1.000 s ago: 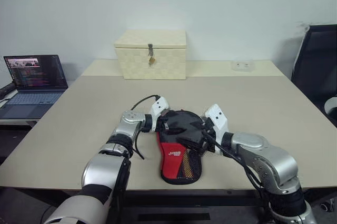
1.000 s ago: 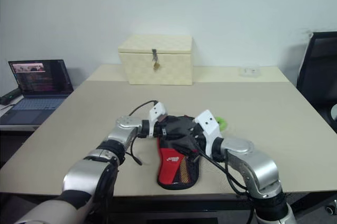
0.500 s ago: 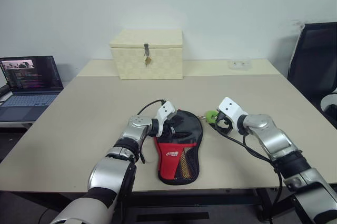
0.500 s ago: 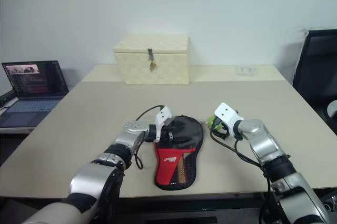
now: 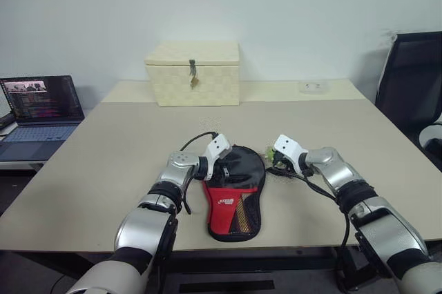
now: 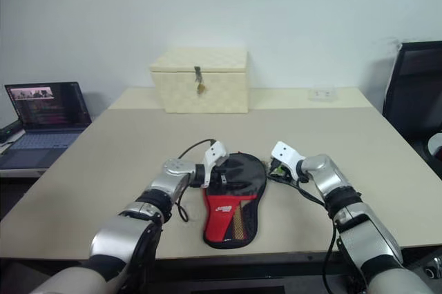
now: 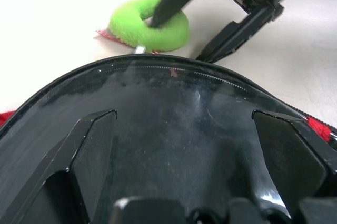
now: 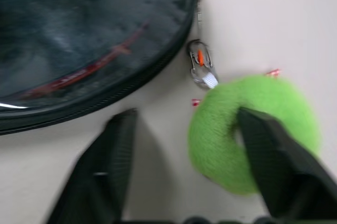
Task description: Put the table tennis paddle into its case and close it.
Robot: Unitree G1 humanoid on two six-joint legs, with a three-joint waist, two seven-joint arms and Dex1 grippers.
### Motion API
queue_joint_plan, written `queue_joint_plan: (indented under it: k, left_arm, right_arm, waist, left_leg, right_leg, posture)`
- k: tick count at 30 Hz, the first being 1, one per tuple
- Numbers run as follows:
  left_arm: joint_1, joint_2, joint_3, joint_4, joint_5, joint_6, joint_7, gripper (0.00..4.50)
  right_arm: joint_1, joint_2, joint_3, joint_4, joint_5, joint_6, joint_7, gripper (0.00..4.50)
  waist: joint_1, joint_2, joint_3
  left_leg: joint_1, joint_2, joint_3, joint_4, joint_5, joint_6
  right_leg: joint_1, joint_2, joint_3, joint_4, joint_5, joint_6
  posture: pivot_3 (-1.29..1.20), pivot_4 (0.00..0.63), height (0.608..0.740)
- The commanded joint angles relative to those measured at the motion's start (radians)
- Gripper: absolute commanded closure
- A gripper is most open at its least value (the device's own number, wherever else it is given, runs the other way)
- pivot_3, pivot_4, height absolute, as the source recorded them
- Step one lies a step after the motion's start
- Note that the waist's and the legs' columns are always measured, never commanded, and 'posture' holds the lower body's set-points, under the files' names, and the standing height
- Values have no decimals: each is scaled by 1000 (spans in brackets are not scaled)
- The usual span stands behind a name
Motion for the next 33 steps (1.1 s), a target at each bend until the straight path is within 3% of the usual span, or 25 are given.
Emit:
queue_joint_plan:
  k: [1,6,12,18,21,25,28,33]
  left_arm:
    - [-2,-3,-10,-31,-2,-8,-7,0]
    - [6,-16,-24,-29,-2,-4,-7,0]
    - [-3,-42,-51,-18,13,-7,8,0]
    - [-5,-66,-54,-5,20,-6,21,0]
    - [-4,-66,-54,0,23,-6,22,0]
    - [-5,-64,-55,3,26,-5,23,0]
    - [-4,-61,-54,2,26,-6,23,0]
    - [-2,-51,-52,-1,25,-5,23,0]
  right_arm:
    - [-2,-7,10,43,-28,31,60,2857]
    - [-2,-33,11,18,-42,37,120,4472]
    - [145,-183,13,-313,-31,80,275,4472]
    - [383,-327,-17,-856,58,283,394,4472]
    - [375,-291,-50,-883,66,325,324,4472]
    - [285,-240,-90,-751,54,301,208,4472]
    - [201,-216,-110,-615,51,251,146,3862]
    - [86,-181,-61,-352,-43,60,27,2119]
  waist:
    - [0,0,0]
    - [1,0,0]
    - [22,0,0]
    - [27,0,0]
    - [16,0,0]
    - [9,1,1]
    - [11,1,1]
    - [12,1,1]
  left_leg:
    - [0,0,0,0,0,0]
    - [0,0,0,0,0,0]
    - [-3,-1,-2,0,0,0]
    - [-5,-1,-3,0,0,0]
    - [-4,-1,-2,0,0,0]
    - [-1,-1,-1,1,0,0]
    - [-1,-1,-1,1,0,0]
    - [-2,-1,-1,0,0,0]
  right_leg:
    - [0,0,0,0,0,0]
    - [0,0,0,0,0,0]
    - [-1,-1,-2,-2,0,0]
    - [-2,-1,-3,-5,-1,1]
    - [-1,-1,-1,-4,-1,1]
    - [-1,-1,0,-1,-2,4]
    - [0,-1,-1,-1,-1,2]
    - [-1,-1,-1,-1,0,1]
  posture:
    - [0,150,740]
    - [0,150,740]
    - [0,150,740]
    - [0,150,740]
    - [0,150,740]
    - [0,150,740]
    - [0,150,740]
    - [0,150,740]
